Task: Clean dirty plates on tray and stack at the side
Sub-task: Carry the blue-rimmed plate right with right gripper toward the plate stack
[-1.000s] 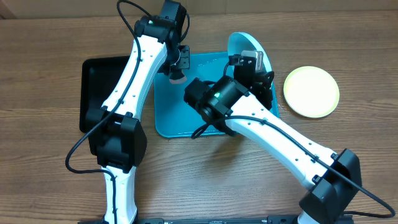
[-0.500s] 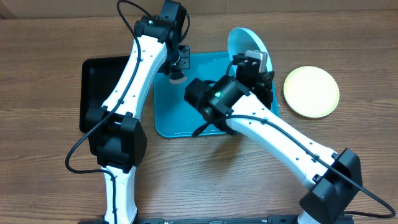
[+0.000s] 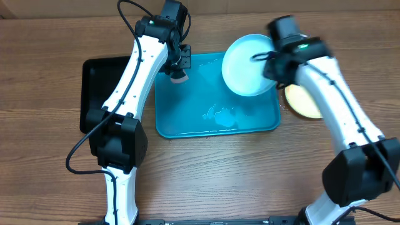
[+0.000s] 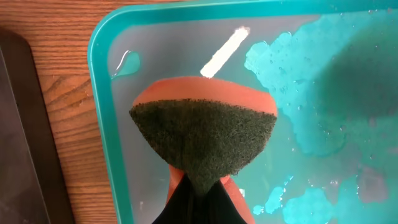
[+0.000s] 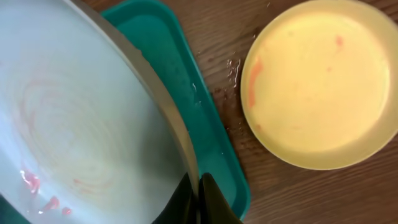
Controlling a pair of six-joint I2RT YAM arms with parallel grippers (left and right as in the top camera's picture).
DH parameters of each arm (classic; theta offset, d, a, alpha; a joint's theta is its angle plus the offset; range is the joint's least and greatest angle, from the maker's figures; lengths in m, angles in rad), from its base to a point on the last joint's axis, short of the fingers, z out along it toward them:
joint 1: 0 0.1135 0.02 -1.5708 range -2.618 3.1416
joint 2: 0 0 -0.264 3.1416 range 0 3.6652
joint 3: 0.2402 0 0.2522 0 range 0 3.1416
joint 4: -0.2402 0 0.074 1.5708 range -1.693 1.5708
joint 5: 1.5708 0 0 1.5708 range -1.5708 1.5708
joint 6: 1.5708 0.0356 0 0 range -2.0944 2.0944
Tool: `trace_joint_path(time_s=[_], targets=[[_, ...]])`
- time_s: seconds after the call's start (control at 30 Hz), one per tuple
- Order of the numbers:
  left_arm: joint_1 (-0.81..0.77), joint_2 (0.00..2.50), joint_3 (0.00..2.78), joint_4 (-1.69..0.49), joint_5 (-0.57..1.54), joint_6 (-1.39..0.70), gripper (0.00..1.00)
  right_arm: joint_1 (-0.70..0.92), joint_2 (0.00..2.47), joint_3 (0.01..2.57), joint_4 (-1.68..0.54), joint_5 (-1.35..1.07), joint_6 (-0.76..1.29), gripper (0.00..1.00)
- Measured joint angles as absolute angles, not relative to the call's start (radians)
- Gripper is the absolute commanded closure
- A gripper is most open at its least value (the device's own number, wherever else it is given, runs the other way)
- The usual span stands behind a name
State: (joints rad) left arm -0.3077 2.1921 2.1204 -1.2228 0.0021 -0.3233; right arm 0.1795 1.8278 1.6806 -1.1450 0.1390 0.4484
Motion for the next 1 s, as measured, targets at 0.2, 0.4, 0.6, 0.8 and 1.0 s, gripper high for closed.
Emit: trace_joint_path(time_s=[0.2, 0.4, 0.6, 0.8, 1.0], targets=[[-0.308, 2.192, 2.120, -1.222, 0.002, -0.324, 0.96, -0.083, 1.827, 1.665, -1.152, -0.036, 0.419, 0.96], [-0.308, 2.192, 2.120, -1.223, 0.002, -0.323, 0.96, -0.329, 1.824, 1.506, -1.023, -0.072, 0.447, 0.96], [-0.308, 2.192, 2.120, -1.222, 0.002, -0.324, 0.96, -0.421, 1.824, 1.296, -0.850, -0.096, 0.469, 0.90], [-0.306, 2.192, 2.121, -1.233, 0.002, -0.324, 0.96, -0.415, 1.824, 1.242, -0.804, -0.117, 0.474, 0.57], [-0.299, 2.192, 2.204, -1.416, -0.039, -0.380, 0.95, -0.390, 1.824, 1.242, -0.881, -0.146, 0.472, 0.41]])
